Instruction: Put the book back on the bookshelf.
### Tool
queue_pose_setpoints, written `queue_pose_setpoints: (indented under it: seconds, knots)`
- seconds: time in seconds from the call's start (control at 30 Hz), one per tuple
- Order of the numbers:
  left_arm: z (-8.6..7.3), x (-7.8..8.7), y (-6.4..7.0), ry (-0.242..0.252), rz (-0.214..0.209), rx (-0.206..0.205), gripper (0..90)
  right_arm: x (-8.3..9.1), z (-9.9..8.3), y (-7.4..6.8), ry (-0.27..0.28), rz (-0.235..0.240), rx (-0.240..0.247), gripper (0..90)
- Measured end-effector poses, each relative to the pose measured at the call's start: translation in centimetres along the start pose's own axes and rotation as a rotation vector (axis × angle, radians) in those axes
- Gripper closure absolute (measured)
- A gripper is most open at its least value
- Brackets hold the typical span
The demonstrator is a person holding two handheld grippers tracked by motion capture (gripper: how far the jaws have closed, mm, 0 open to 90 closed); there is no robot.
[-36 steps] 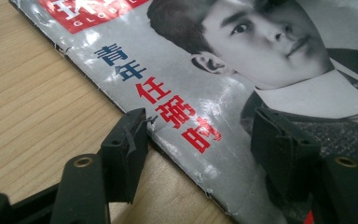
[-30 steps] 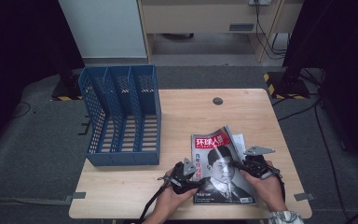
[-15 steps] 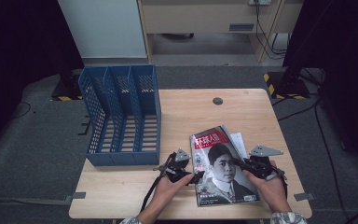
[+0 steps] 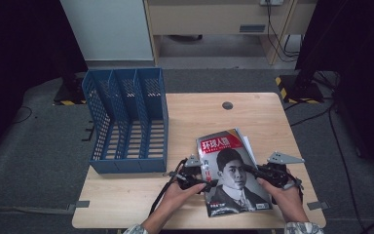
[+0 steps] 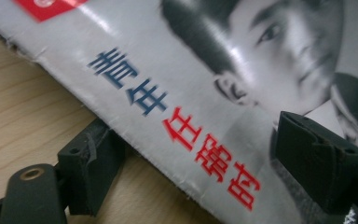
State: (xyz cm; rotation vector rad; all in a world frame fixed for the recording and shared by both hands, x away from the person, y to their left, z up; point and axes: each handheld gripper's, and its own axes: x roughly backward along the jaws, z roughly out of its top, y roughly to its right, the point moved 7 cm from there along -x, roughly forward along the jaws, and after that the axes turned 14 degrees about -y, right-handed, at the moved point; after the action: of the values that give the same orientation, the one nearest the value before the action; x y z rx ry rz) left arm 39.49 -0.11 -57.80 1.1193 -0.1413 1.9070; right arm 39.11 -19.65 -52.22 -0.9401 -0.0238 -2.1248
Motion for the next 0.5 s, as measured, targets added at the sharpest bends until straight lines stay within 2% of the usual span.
queue_pose_setpoints:
  seconds: [0.03, 0.07, 0.1, 0.13, 0.2, 0.23, 0.33, 0.4, 0.43, 0.47, 0.5]
  knots:
    - [0.0, 0.0, 0.0, -0.003, 0.012, -0.003, 15.4, 0.0, 0.0, 0.0, 0.000, 0.000, 0.000, 87.9]
    - [-0.1, 0.1, -0.1, -0.007, 0.036, -0.012, 19.3, -0.4, -0.3, 0.2, -0.016, -0.002, -0.021, 87.8]
    - [-0.1, 0.1, -0.1, -0.007, 0.036, -0.012, 21.6, -0.4, -0.3, 0.2, -0.016, -0.002, -0.021, 87.8]
    - [-0.2, 0.2, -0.1, -0.008, 0.062, -0.012, 24.7, -0.8, -0.7, 0.5, -0.037, -0.003, -0.040, 87.6]
    - [-0.3, 0.3, -0.2, -0.015, 0.086, -0.018, 28.0, -1.1, -1.0, 0.7, -0.057, -0.006, -0.054, 87.0]
    - [-0.3, 0.3, -0.2, -0.015, 0.086, -0.018, 29.9, -1.4, -1.2, 0.9, -0.081, -0.023, -0.051, 86.2]
    - [-0.4, 0.2, -0.1, -0.023, 0.139, -0.048, 34.4, -2.3, -1.9, 1.0, -0.155, -0.064, -0.029, 81.5]
    - [-0.4, 0.2, -0.1, -0.022, 0.164, -0.062, 37.9, -2.9, -2.2, 1.2, -0.194, -0.104, -0.019, 70.3]
    - [-0.4, 0.2, -0.1, -0.022, 0.164, -0.062, 38.1, -2.9, -2.2, 1.2, -0.194, -0.104, -0.019, 70.3]
    - [-0.5, 0.2, 0.0, -0.024, 0.174, -0.069, 38.1, -3.0, -2.4, 1.3, -0.214, -0.117, -0.027, 63.5]
    - [-0.5, 0.2, 0.0, -0.027, 0.183, -0.076, 38.1, -3.3, -2.9, 2.2, -0.261, -0.165, -0.056, 44.1]
